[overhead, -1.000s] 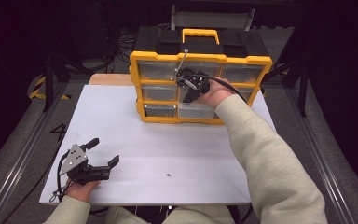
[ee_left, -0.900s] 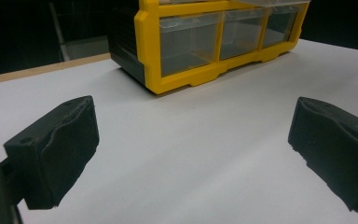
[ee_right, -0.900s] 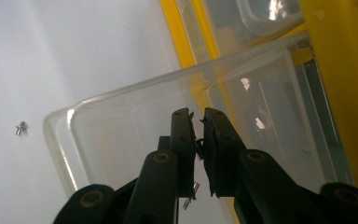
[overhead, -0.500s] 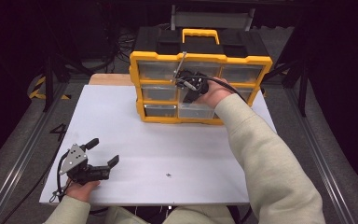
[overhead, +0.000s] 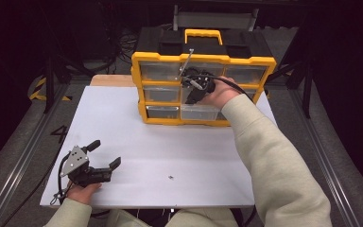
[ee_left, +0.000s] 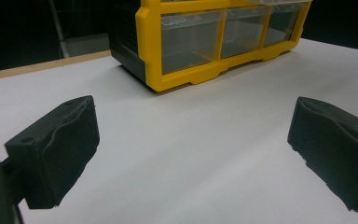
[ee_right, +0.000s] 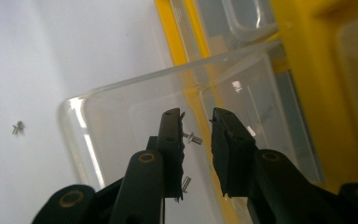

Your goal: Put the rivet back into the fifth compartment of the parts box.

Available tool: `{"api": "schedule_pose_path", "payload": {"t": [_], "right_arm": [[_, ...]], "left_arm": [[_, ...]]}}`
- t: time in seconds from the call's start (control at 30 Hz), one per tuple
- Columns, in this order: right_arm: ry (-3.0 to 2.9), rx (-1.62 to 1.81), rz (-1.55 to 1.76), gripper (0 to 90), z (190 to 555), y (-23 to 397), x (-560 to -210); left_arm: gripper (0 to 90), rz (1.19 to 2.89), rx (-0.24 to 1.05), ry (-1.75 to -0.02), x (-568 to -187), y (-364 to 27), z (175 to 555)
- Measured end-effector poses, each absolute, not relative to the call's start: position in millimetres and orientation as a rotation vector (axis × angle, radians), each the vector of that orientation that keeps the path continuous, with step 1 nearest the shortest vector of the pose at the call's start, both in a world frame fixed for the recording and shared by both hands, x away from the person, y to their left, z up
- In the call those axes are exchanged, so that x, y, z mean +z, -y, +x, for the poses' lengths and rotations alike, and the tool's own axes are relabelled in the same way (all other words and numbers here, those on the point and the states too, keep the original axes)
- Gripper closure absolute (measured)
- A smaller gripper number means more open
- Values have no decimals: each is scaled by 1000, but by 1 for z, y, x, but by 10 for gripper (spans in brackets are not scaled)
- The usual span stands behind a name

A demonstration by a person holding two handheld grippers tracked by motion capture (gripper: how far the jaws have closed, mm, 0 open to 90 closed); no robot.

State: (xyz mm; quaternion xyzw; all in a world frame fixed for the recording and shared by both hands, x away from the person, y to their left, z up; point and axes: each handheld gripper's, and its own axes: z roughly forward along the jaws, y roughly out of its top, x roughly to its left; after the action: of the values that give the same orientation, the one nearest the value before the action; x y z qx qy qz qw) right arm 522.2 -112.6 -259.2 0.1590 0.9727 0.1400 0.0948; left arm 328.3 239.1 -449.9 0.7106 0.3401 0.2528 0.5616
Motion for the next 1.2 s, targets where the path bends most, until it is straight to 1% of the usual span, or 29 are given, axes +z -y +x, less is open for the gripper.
{"api": "schedule_pose_path", "payload": {"t": [0.07, 0.1, 0.13, 0.2, 0.3, 0.37, 0.47, 0.6, 0.7, 0.73, 0.77, 0.8, 0.87, 0.9, 1.0, 1.2], "right_arm": [[-2874, 429, 467, 711, 519, 115, -255], [-2846, 453, 454, 672, 513, 118, -247], [-2846, 453, 454, 672, 513, 118, -247], [-2818, 494, 449, 638, 507, 121, -239], [-2771, 538, 447, 564, 497, 126, -228], [-2752, 572, 435, 539, 488, 128, -221], [-2733, 587, 405, 478, 477, 128, -216], [-2698, 636, 344, 344, 453, 123, -215], [-2702, 661, 316, 287, 440, 119, -219], [-2702, 661, 316, 287, 440, 119, -219], [-2705, 663, 306, 261, 436, 118, -221], [-2714, 673, 304, 225, 432, 116, -224], [-2763, 696, 314, 125, 426, 113, -230], [-2779, 691, 313, 100, 425, 111, -233], [-2803, 693, 305, 71, 417, 107, -242], [-2829, 671, 258, 58, 406, 98, -263]], "left_arm": [[29, 1671, 597, -800, -450, -239, 328], [29, 1675, 596, -799, -450, -239, 328], [29, 1675, 597, -799, -450, -239, 328], [29, 1673, 597, -801, -450, -238, 328], [29, 1679, 595, -802, -450, -238, 328], [29, 1679, 596, -803, -450, -238, 328], [28, 1679, 593, -806, -450, -238, 328], [28, 1679, 596, -803, -450, -238, 328], [28, 1679, 596, -803, -450, -238, 328], [28, 1680, 597, -801, -450, -238, 328], [28, 1679, 596, -803, -450, -238, 328], [28, 1679, 596, -803, -450, -238, 328], [28, 1678, 594, -803, -450, -238, 328], [28, 1680, 595, -801, -450, -238, 329], [28, 1679, 596, -801, -450, -238, 328], [28, 1675, 597, -800, -450, -238, 328]]}}
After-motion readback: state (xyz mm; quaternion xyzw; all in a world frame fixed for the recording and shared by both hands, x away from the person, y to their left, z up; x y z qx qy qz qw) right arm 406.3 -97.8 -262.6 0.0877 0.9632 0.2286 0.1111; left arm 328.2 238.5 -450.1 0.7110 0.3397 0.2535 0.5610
